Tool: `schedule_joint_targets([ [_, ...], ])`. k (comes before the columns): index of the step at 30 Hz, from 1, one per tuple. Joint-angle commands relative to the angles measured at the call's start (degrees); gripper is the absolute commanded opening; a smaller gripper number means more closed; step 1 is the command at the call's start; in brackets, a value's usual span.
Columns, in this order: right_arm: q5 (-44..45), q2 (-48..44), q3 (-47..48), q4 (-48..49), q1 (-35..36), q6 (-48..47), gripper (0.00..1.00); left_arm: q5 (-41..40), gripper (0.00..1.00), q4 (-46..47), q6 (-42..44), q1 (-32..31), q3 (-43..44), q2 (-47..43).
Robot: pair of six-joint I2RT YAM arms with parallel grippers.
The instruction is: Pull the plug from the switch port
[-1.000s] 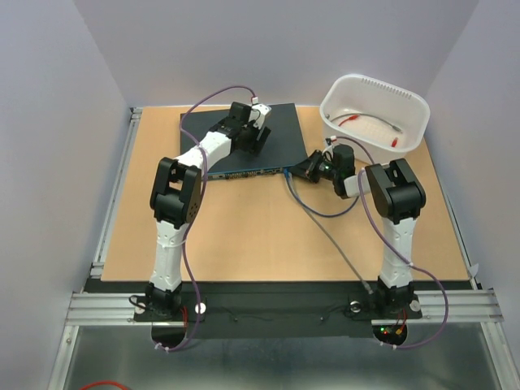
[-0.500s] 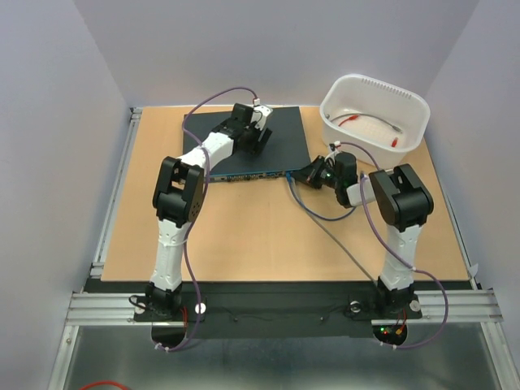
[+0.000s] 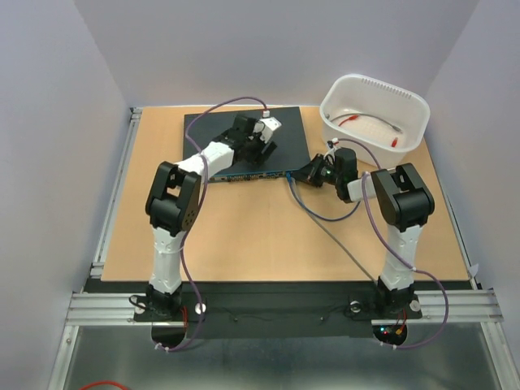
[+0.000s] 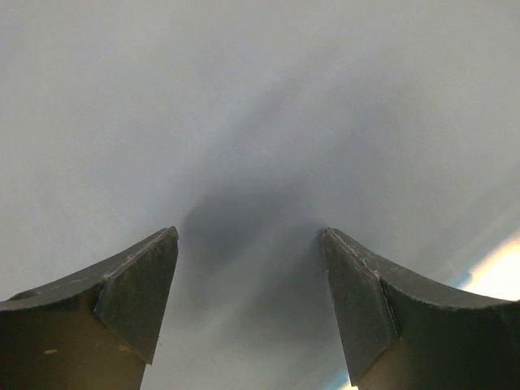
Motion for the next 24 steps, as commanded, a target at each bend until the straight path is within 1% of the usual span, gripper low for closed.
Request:
schedule_joint_targets([
  [1,0.1,-0.5,2.1,1.1,-1.1,-2.2,0.00,-2.0,0.84,9.3,16.2,-5.1,-8.9,-11.6],
  [2,0.0,-0.6,2.1,1.1,-1.1,-2.3,0.00,-4.9,0.85,9.4,18.3,-5.4,-9.3,-11.3],
  [4,-0.4,-0.5,1.7,1.1,-1.1,-2.4,0.00,-6.7,0.85,9.4,24.4,-5.4,-10.7,-11.4],
  [6,-0.2,-0.5,1.3,1.1,-1.1,-2.5,0.00,-4.9,0.86,9.4,27.6,-5.9,-12.6,-12.7],
  [7,0.0,-0.7,1.1,1.1,-1.1,-2.6,0.01,-3.5,0.86,8.9,28.5,-6.1,-13.8,-14.2],
  [8,0.0,-0.6,0.9,1.0,-1.1,-2.9,0.00,-0.4,0.87,8.1,29.9,-6.2,-13.9,-14.8],
  [9,0.1,-0.5,0.9,0.9,-1.1,-2.9,0.00,-0.4,0.88,7.8,30.1,-6.5,-14.0,-14.8],
  [10,0.0,-0.4,1.1,0.8,-1.1,-2.9,0.01,-3.4,0.89,8.4,30.3,-6.7,-13.7,-13.5],
  [12,0.0,-0.5,1.2,0.5,-1.1,-3.0,0.01,-5.3,0.89,8.7,30.7,-6.6,-12.8,-11.6],
  [15,0.1,-1.5,0.7,0.1,-1.1,-3.6,0.00,-4.5,0.89,7.7,32.8,-6.3,-12.7,-9.9],
  [18,0.5,-3.1,0.2,-2.2,-1.1,-5.2,0.00,-0.7,0.88,4.0,35.0,-5.7,-12.9,-10.4],
  [19,0.6,-3.2,0.5,-3.0,-1.1,-5.7,0.00,0.5,0.88,1.4,35.8,-5.6,-12.4,-10.5],
  [24,0.5,-2.5,1.3,-4.1,-1.1,-6.5,0.01,7.1,0.89,-2.1,34.9,-5.7,-10.1,-9.5],
])
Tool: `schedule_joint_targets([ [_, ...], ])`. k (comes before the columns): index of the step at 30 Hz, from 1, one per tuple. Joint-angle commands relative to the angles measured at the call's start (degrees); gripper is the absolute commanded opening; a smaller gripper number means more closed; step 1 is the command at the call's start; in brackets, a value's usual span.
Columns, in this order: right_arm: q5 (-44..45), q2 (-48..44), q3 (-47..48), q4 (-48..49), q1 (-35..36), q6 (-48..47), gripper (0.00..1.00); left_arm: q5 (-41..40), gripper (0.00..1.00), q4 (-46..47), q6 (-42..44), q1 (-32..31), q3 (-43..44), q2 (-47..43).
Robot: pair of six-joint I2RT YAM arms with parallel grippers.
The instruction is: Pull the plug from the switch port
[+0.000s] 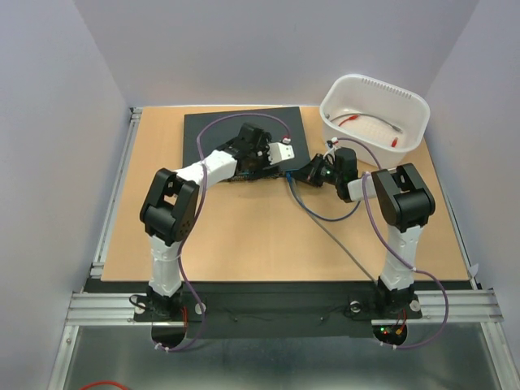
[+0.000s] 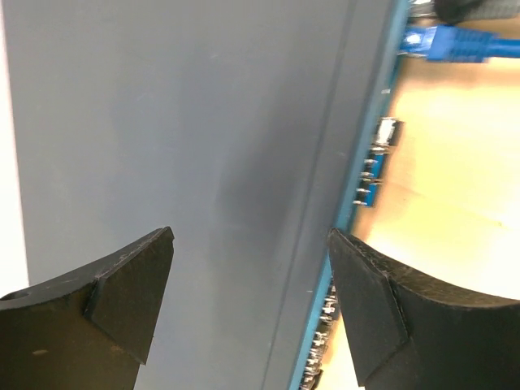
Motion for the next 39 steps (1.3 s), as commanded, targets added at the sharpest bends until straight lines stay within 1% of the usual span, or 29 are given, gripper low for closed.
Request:
schedule_joint_targets([
  [1,1.2,-2.1,1.0,-2.1,-1.0,-3.9,0.00,6.5,0.89,-5.4,1.0,-0.1,4.1,1.0],
  [3,1.3,-2.3,0.9,-2.1,-1.0,-3.9,0.00,6.8,0.88,-7.1,1.4,-0.1,4.5,1.7],
  [4,1.2,-2.4,0.9,-2.3,-1.1,-4.2,0.00,5.6,0.88,-5.7,0.9,0.0,3.5,2.1],
  [5,1.0,-2.3,1.0,-2.6,-0.9,-4.5,0.00,2.4,0.88,-4.1,0.6,0.0,3.0,2.5],
  [7,-0.5,-1.9,1.5,-3.5,-1.0,-4.7,0.00,-0.3,0.88,-0.8,0.3,0.5,2.9,4.2],
  [10,-1.6,-0.9,1.0,-3.9,-1.0,-5.3,0.00,-3.3,0.87,0.6,-0.8,0.9,6.0,6.5],
  [13,-2.5,-1.0,0.1,-4.9,-1.0,-6.5,0.01,-3.3,0.85,2.0,-1.8,1.3,7.6,6.9],
  [15,-2.3,-1.7,-0.7,-5.6,-1.0,-8.3,0.00,-3.3,0.81,2.1,-2.1,1.5,8.3,7.0],
  [16,-1.5,-2.6,-1.5,-6.8,-1.1,-9.2,0.00,-3.2,0.74,2.0,-2.3,1.5,8.4,7.1],
  [17,-1.4,-3.1,-1.9,-7.3,-1.3,-9.8,0.01,-3.1,0.73,2.0,-2.2,1.6,8.4,7.2],
  [21,-1.8,-4.2,-2.1,-8.8,-2.5,-11.8,0.00,-3.1,0.73,2.2,-2.2,1.7,7.4,7.4],
  [23,-1.4,-4.0,-0.3,-16.1,-2.5,-15.2,0.00,-3.5,0.73,2.3,-2.8,1.8,7.8,7.8],
  [25,-0.8,-3.9,0.0,-18.2,-2.5,-16.5,0.00,-3.6,0.73,2.6,-2.9,2.0,8.1,7.8],
  [27,-1.2,-4.4,-0.3,-16.9,-2.6,-16.3,0.00,-2.7,0.73,2.6,-2.4,2.0,7.7,7.3],
  [32,-0.1,-6.9,4.9,-17.3,-2.6,-15.1,0.00,-2.0,0.74,2.5,-2.0,2.0,6.5,6.2],
  [35,2.7,-11.6,7.1,-18.9,-2.6,-17.1,0.00,-1.7,0.74,2.5,-2.1,2.0,5.3,5.0],
  [39,5.3,-17.7,7.8,-18.2,-2.6,-20.2,0.00,-1.8,0.75,2.4,-1.8,2.0,4.6,4.3],
])
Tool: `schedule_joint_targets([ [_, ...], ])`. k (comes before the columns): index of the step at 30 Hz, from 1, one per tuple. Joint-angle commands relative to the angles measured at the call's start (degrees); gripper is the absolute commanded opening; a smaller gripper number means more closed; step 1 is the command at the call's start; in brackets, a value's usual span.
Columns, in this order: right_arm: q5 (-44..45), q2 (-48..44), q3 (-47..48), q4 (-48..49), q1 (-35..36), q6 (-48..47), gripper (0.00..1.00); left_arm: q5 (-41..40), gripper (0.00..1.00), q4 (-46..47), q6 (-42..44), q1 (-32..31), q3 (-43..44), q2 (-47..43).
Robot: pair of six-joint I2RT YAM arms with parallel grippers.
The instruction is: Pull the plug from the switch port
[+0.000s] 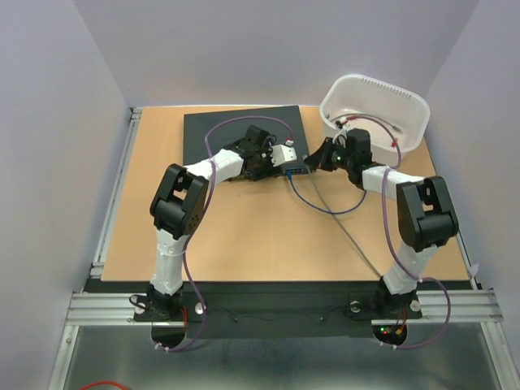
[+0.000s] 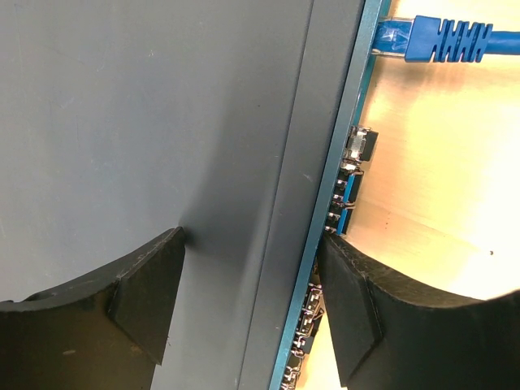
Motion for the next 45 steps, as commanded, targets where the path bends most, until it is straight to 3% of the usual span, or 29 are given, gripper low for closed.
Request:
schedule_joint_targets([
  [1,4.5,-8.9,3.4,2.3,-0.2,-3.8,0.00,-1.4,0.75,6.0,0.3,1.9,-0.4,-1.9],
  [6,11.5,-13.7,6.4,3.7,-0.2,-8.8,0.00,-1.5,0.75,5.9,0.2,1.8,-0.3,-1.8],
  [12,18.2,-11.6,9.6,10.3,-0.1,-10.9,0.00,-1.7,0.75,5.9,0.1,1.8,-0.2,-1.6],
  [18,21.5,-10.0,24.7,11.4,-0.2,-14.4,0.00,-2.1,0.75,5.4,0.2,1.9,-0.1,-1.5],
  [25,26.1,-13.3,33.6,11.3,-0.2,-18.6,0.00,-2.6,0.75,4.8,0.6,1.8,0.6,-1.4],
  [32,24.2,-13.5,46.9,11.3,-0.5,-20.0,0.00,-3.4,0.75,4.5,1.1,1.8,0.8,-0.8],
  [36,26.3,-9.0,58.6,11.8,-0.9,-27.4,0.01,-3.8,0.75,4.3,1.4,1.9,0.5,-1.0],
  [42,24.3,4.5,75.4,20.5,-6.8,-38.4,0.00,-4.0,0.75,4.4,1.2,1.8,-0.1,-1.3],
  [45,25.3,11.9,82.1,20.4,-9.3,-46.6,0.00,-4.4,0.75,4.3,1.0,1.9,-0.4,-1.5],
])
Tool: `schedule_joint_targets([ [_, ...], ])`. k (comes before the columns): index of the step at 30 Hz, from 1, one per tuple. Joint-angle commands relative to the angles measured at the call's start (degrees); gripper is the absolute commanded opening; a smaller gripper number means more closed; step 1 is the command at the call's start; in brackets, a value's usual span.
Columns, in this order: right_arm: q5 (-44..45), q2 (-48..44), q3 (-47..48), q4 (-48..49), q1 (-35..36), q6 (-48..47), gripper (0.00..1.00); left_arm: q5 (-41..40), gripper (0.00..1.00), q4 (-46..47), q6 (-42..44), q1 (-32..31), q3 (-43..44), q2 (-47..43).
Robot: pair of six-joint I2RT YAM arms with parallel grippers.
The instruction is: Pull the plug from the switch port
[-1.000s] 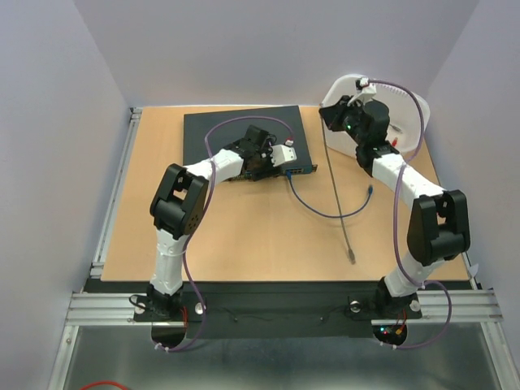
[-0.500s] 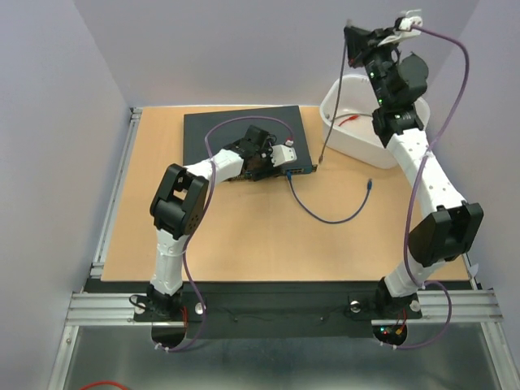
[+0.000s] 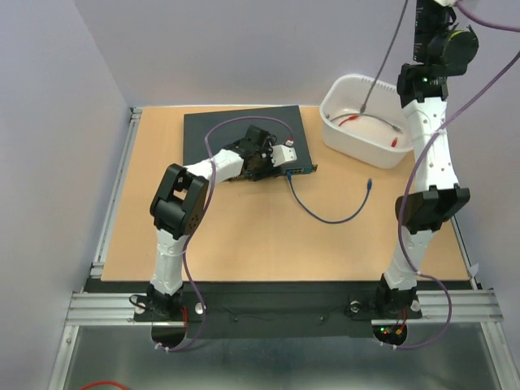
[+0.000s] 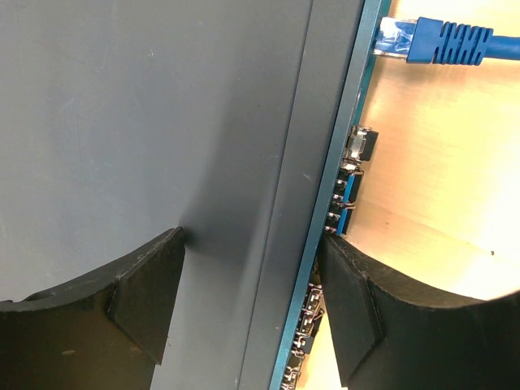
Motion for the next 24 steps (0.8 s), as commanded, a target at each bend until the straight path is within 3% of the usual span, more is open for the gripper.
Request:
schedule_joint_targets([
  [1,-0.4,8.9,3.8,2.0,-3.7,-13.9,0.00,-4.0,0.75,4.1,0.8,1.9,-0.5,-1.7],
  [7,1.2,7.8,-16.5,-2.2,-4.7,-32.7,0.00,-4.2,0.75,4.1,0.7,1.9,-0.8,-1.9],
  [10,0.7,5.1,-24.6,-5.9,-4.2,-35.6,0.00,-4.6,0.75,4.1,0.8,1.9,-0.9,-2.0],
  [13,-1.4,3.3,-26.3,-13.8,-4.1,-32.2,0.00,-4.8,0.75,4.1,0.8,1.9,-1.0,-2.1],
  [14,0.7,3.3,-24.1,-17.0,-4.0,-31.5,0.14,-4.9,0.76,4.1,0.8,1.9,-0.9,-2.1],
  [15,2.5,3.5,-23.3,-19.9,-4.0,-30.6,0.35,-4.9,0.77,4.1,0.8,1.9,-0.8,-2.2],
  [17,10.3,2.9,-23.9,-23.0,-4.0,-28.6,0.86,-5.1,0.77,4.1,0.8,1.9,-0.6,-2.2],
  [20,19.5,2.1,-24.7,-27.4,-4.1,-26.2,0.96,-4.9,0.78,4.0,0.5,1.9,-0.3,-2.3],
  [24,19.6,1.8,-23.7,-40.2,-4.4,-21.3,1.00,-4.7,0.78,4.0,0.3,1.9,-0.5,-2.2],
])
